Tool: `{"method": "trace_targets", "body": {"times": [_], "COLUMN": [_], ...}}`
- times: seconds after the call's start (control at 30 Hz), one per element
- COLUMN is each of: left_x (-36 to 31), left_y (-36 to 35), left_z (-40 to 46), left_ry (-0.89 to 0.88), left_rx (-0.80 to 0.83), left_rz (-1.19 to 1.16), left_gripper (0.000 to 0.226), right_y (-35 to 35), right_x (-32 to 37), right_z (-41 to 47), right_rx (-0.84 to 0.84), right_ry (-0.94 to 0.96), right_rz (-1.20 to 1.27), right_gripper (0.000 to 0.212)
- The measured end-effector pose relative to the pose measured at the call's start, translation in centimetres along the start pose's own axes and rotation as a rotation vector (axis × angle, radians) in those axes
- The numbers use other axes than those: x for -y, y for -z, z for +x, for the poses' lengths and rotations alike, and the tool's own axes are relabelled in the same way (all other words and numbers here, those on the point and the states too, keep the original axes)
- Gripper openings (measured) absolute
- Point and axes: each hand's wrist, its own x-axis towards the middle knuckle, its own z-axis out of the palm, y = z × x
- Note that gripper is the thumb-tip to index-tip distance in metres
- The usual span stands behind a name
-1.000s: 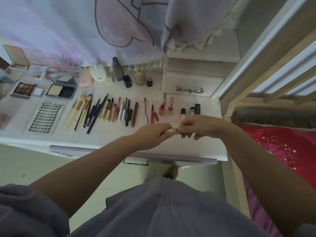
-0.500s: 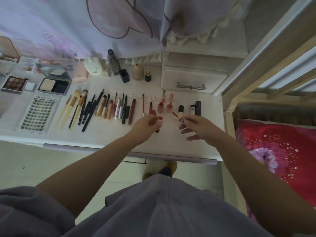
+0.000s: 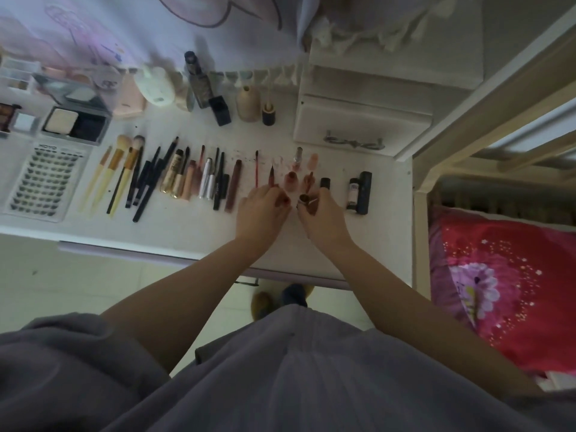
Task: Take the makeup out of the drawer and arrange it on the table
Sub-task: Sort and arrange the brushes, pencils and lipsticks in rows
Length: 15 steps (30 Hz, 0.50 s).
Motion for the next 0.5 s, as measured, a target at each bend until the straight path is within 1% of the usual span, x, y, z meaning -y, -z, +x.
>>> {"method": "trace_targets", "body": {"times": [0.1,0.13,0.27,0.33,0.4,0.47,0.5], "left_x": [0.5,0.6,0.8,0.8,0.8,1.1,1.1], "left_y": [0.1,0.1,0.1,0.0,0.1,0.4,0.6], "left_z": [-0.2,-0.2,-0.3,-0.4,-0.8,-1.5,-2.0], "left_ry": [-0.032,-0.033,-0.046,-0.041,0.011,0.074,0.084], "left_rx": [-0.017,-0.018,-0.024,-0.009,-0.002,-0.003,0.01], "left_rz": [0.025,0.035,0.053,0.054,0.005,-0.05,-0.05], "left_gripper": [0.018,0.018,0.021,0.027,0.032,0.028,0.025], "right_y": [-0.9,-1.1,-1.3,-1.2,-0.6,0.8,1.8], "right_x": [-0.3,-0.3,-0.2,0.0,0.0,-0.2,-0.3], "right_z": [0.3,0.3,0.2,0.0,-0.3,-0.3,0.0], "right_rx": [0.059,0.08,0.092,0.099,0.132,0.145,0.127], "right_ry": [0.036,0.038,0.047,0.039,0.008,-0.03,-0.041], "right_rz": [-0.156,-0.183,-0.228,-0.238,-0.259,-0.263,-0.261], "right_gripper": [0.034,0.037,0.038,0.034,0.029,0.026,0.023]}}
